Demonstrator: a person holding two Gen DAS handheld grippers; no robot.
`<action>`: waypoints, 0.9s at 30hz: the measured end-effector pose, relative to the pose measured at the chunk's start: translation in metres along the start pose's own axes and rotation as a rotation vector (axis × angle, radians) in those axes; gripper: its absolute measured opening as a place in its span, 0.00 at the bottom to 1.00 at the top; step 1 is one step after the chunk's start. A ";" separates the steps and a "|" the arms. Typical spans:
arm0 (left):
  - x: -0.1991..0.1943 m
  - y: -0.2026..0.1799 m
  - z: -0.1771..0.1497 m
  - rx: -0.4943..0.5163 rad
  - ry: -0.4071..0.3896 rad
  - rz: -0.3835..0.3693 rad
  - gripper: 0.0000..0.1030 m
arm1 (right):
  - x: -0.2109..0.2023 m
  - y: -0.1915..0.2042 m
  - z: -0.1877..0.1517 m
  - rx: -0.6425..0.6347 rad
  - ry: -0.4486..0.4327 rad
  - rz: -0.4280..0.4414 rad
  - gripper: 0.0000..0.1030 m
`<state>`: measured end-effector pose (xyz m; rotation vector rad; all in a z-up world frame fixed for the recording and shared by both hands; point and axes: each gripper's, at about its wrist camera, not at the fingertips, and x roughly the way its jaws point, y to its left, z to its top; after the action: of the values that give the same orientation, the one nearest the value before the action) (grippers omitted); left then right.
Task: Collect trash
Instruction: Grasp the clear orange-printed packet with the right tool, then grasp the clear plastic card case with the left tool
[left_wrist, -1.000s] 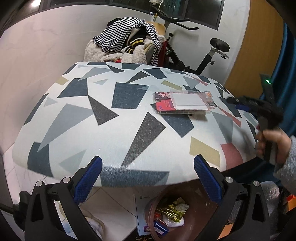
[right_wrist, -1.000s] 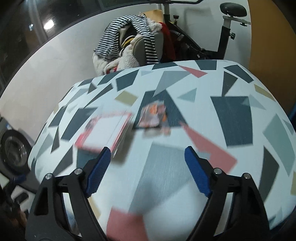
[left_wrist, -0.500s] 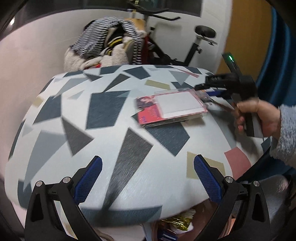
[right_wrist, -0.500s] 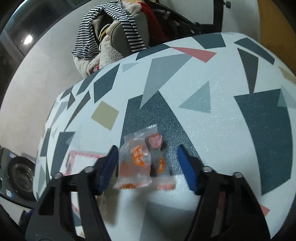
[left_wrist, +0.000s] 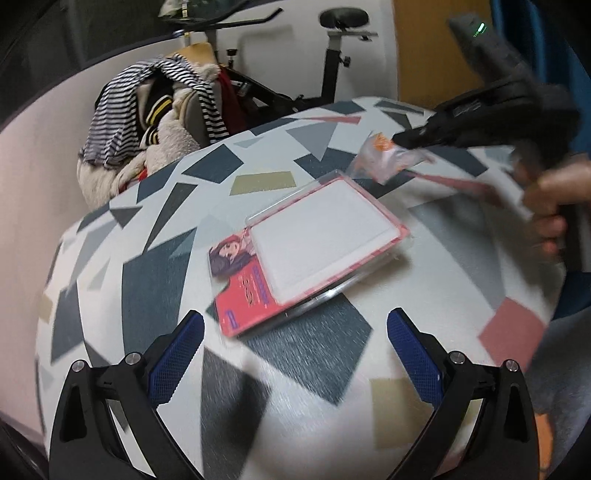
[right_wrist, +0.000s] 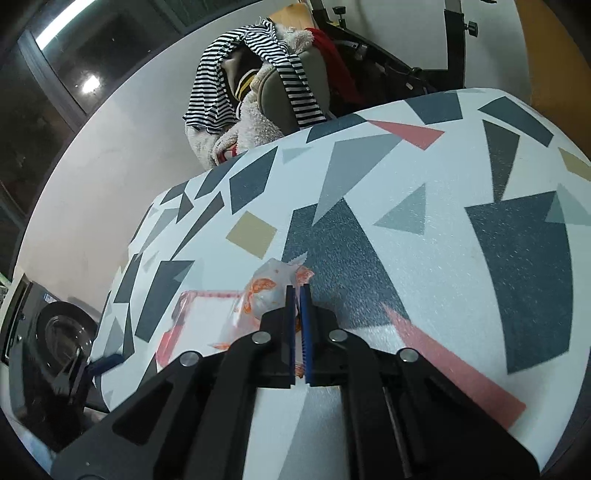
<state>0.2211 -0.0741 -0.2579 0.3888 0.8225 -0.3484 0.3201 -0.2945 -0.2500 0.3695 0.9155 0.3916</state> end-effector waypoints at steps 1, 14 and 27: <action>0.005 -0.002 0.003 0.026 0.006 0.008 0.94 | -0.003 0.000 -0.001 -0.003 -0.003 0.002 0.06; 0.045 -0.011 0.017 0.349 0.038 0.152 0.94 | -0.034 -0.010 -0.017 0.018 -0.042 0.025 0.06; 0.047 -0.031 0.015 0.551 -0.031 0.066 0.43 | -0.035 -0.013 -0.025 0.017 -0.036 0.025 0.06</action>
<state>0.2467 -0.1148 -0.2900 0.9193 0.6730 -0.5180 0.2827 -0.3186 -0.2458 0.4024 0.8798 0.3994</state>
